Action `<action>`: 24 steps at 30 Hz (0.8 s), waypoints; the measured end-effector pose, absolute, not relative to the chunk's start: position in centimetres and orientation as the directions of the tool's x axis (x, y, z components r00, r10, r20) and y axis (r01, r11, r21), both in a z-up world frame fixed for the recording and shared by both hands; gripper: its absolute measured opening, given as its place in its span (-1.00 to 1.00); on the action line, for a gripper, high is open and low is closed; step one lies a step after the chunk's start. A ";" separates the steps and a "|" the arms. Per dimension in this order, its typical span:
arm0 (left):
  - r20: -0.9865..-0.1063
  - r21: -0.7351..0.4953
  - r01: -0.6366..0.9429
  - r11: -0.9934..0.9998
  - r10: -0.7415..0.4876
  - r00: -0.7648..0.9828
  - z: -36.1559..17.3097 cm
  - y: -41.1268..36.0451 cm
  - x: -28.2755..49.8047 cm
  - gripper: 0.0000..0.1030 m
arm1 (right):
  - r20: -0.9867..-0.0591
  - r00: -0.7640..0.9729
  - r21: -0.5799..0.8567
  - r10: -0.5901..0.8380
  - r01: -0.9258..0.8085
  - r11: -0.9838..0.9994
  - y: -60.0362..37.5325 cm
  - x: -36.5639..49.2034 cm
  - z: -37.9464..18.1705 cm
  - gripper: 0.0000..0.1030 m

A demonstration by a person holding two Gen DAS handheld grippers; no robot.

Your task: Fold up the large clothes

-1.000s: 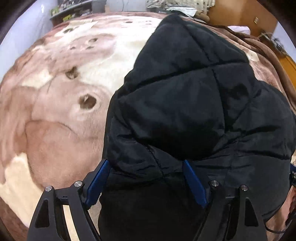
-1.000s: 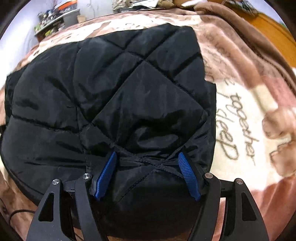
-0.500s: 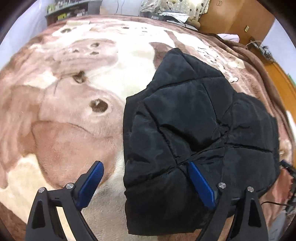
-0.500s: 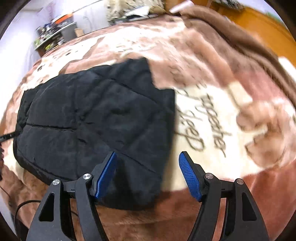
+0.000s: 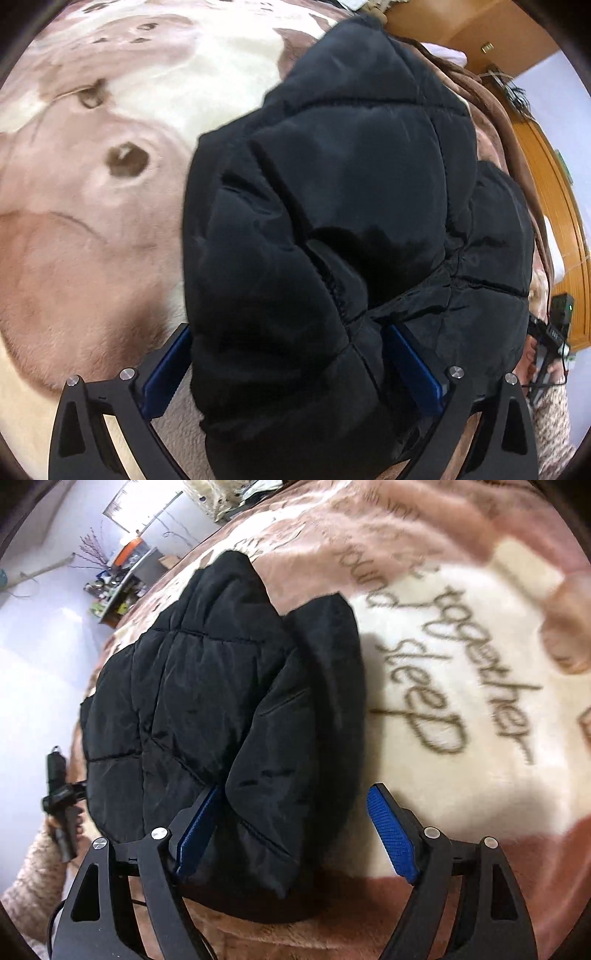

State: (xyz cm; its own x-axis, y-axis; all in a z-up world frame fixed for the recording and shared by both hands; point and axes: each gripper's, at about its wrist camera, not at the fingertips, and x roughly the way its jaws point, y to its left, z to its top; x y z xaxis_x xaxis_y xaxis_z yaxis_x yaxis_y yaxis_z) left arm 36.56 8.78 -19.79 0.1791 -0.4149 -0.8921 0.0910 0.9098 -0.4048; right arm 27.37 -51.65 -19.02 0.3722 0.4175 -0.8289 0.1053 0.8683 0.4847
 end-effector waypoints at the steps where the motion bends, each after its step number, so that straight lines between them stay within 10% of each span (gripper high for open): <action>1: -0.892 -0.408 0.099 0.908 -0.419 0.168 -20.1 8.6 36.9 1.00 | -0.821 0.364 0.505 0.441 0.098 0.858 -51.8 27.5 -19.3 0.75; 11: -0.869 -0.484 0.099 0.870 -0.491 0.064 -23.3 7.0 40.4 1.00 | -0.734 0.285 0.650 0.617 0.030 0.759 -50.7 30.2 -22.7 0.88; 24: -0.921 -0.372 0.111 0.922 -0.381 0.084 -23.7 3.3 42.2 1.00 | -0.823 0.257 0.521 0.506 -0.015 0.854 -47.1 30.5 -21.4 0.72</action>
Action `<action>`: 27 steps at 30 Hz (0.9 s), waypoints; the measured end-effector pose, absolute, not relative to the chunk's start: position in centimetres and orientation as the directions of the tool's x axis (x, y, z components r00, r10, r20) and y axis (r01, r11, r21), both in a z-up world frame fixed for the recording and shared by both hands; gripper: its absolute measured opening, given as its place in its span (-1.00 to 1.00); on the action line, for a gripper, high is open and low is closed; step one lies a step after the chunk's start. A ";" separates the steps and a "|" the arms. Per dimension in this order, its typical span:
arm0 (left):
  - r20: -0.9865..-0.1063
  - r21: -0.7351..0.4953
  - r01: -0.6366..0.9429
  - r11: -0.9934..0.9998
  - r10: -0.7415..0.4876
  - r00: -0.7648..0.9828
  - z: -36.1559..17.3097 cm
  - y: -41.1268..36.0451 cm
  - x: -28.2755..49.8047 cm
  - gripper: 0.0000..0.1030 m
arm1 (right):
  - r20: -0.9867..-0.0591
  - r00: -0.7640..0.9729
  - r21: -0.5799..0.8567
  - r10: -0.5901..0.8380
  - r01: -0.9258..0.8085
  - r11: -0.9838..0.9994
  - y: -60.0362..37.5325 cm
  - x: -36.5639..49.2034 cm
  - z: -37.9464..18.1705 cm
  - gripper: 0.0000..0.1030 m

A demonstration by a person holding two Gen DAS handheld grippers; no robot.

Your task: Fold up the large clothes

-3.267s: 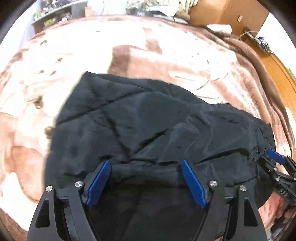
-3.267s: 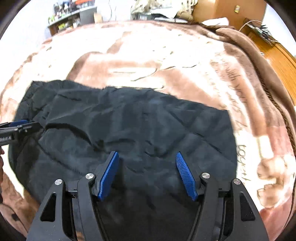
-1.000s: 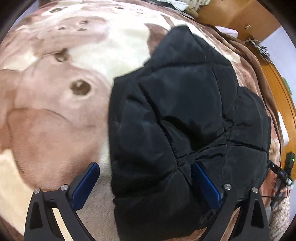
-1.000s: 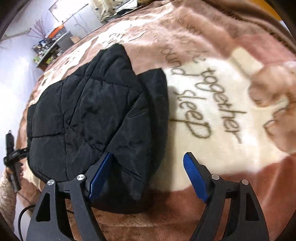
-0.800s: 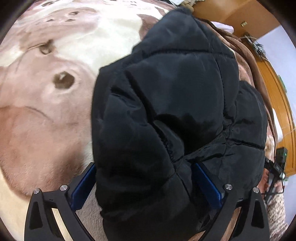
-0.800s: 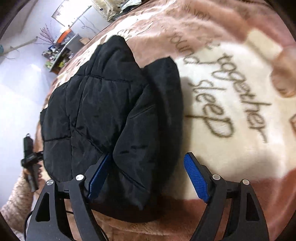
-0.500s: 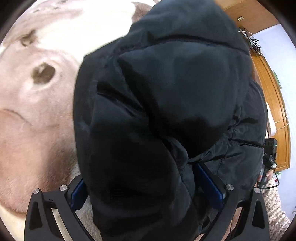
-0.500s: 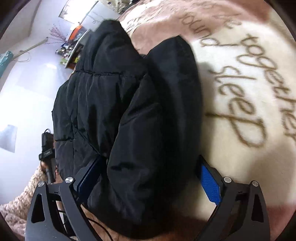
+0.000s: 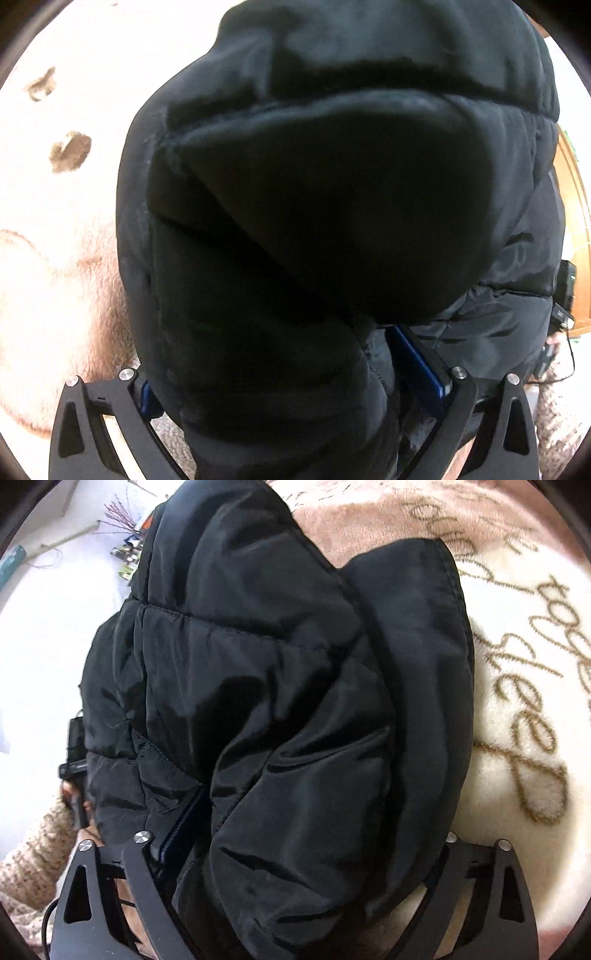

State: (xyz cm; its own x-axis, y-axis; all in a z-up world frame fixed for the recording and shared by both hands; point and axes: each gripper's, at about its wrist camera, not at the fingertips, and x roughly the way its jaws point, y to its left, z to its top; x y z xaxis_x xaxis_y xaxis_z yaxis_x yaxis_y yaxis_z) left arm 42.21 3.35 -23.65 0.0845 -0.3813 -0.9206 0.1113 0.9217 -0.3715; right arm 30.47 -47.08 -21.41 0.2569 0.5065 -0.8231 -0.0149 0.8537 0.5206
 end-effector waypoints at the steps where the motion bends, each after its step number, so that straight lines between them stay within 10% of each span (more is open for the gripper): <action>1: -0.923 -0.363 0.108 0.925 -0.373 0.091 -23.6 3.2 42.1 1.00 | -0.835 0.266 0.495 0.481 -0.018 0.869 -46.7 30.3 -21.1 0.63; 13: -0.952 -0.203 0.096 0.974 -0.220 0.213 -22.0 -1.5 42.6 0.43 | -0.908 0.361 0.221 0.214 -0.024 0.975 -41.1 28.8 -18.2 0.05; 24: -0.953 -0.237 0.049 0.970 -0.242 0.182 -23.2 -2.6 44.8 0.54 | -0.908 0.364 0.221 0.208 -0.006 0.975 -43.0 29.2 -18.2 0.03; 27: -0.953 -0.213 0.056 0.975 -0.220 0.209 -22.3 -3.0 44.5 0.28 | -0.909 0.377 0.193 0.178 0.002 0.981 -42.8 28.9 -18.2 -0.02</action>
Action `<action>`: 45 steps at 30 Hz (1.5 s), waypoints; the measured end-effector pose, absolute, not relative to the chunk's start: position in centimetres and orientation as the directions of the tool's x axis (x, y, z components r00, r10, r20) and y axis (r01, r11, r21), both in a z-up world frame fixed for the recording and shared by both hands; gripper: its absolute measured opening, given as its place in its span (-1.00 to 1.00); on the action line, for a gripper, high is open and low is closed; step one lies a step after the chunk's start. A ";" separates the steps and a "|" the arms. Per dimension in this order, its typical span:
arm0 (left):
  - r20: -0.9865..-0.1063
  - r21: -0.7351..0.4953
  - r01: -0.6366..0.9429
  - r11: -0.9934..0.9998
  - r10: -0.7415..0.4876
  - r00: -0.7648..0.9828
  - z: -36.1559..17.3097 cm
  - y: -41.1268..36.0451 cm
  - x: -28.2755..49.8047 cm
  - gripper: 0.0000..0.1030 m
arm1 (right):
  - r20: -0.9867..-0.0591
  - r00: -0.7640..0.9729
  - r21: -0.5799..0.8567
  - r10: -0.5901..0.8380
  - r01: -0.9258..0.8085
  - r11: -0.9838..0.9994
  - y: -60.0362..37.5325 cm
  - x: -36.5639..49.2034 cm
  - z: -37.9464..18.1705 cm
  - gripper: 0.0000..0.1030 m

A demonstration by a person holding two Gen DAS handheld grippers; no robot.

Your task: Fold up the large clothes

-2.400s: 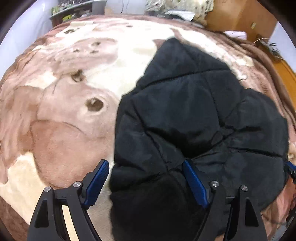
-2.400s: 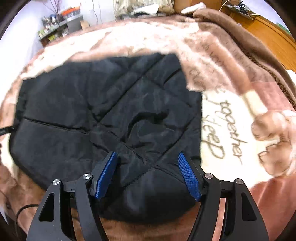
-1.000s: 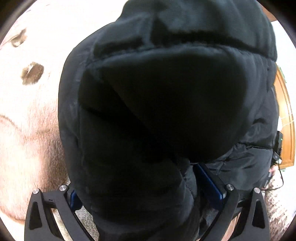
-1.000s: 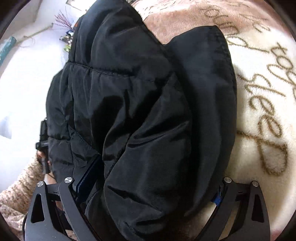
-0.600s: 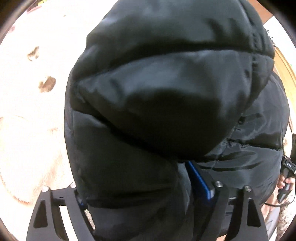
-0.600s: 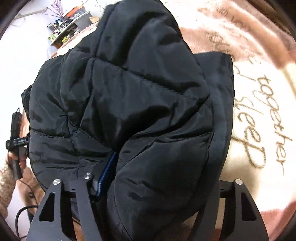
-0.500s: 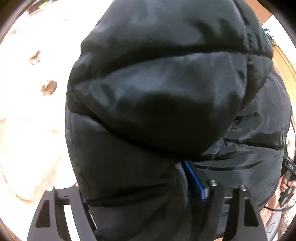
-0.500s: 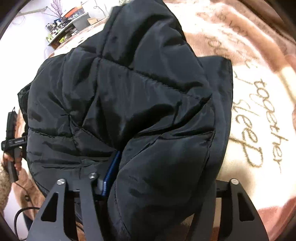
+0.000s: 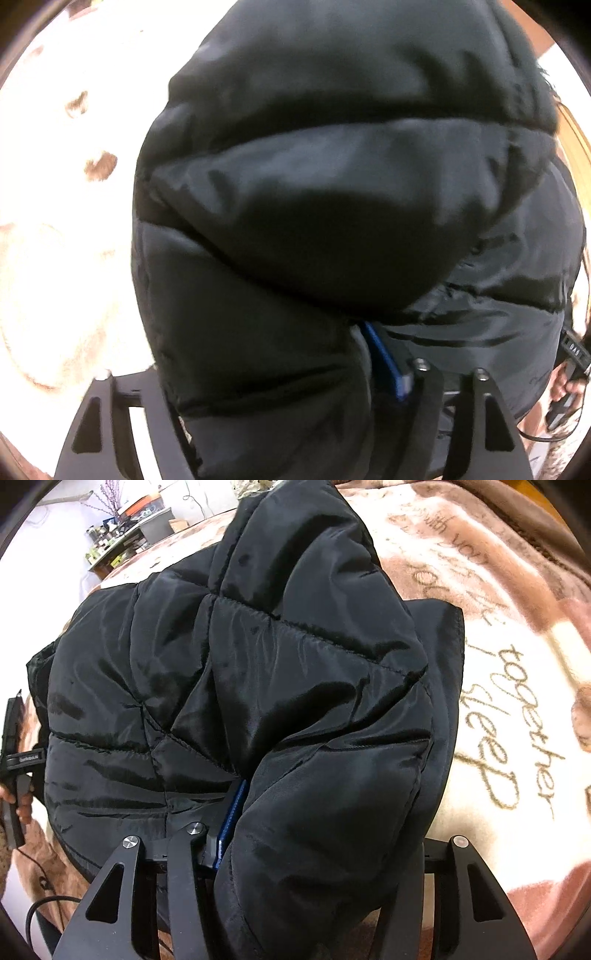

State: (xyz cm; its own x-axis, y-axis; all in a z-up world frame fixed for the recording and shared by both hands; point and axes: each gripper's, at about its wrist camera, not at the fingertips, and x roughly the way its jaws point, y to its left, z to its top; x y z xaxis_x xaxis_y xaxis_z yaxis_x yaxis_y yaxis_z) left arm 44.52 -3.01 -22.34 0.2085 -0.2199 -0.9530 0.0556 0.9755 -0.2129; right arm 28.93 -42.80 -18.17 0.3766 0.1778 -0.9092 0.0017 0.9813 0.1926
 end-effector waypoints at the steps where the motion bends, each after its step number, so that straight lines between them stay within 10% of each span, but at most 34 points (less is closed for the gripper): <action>1: -0.951 -0.207 0.057 0.977 -0.214 0.222 -22.0 -3.3 44.5 0.13 | -0.909 0.384 0.175 0.163 -0.004 0.985 -42.5 28.7 -17.8 -0.08; 12: -0.914 -0.252 -0.010 0.968 -0.235 0.332 -17.4 -4.1 43.0 -0.37 | -0.883 0.465 0.061 0.062 -0.018 0.998 -40.1 26.5 -13.2 -0.39; 45: -0.848 -0.239 -0.181 0.954 -0.114 0.518 -9.1 17.7 32.8 -0.42 | -0.748 0.620 0.139 0.236 -0.201 0.970 -23.7 26.4 -6.9 -0.44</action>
State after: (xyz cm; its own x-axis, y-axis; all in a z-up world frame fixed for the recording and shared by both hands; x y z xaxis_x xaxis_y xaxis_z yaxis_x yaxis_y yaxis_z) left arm 32.79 17.70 -9.07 0.5178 -0.1140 -0.8479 -0.1808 0.9541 -0.2387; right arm 26.36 -23.69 -6.91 0.6205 0.2356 -0.7480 -0.2013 0.9697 0.1385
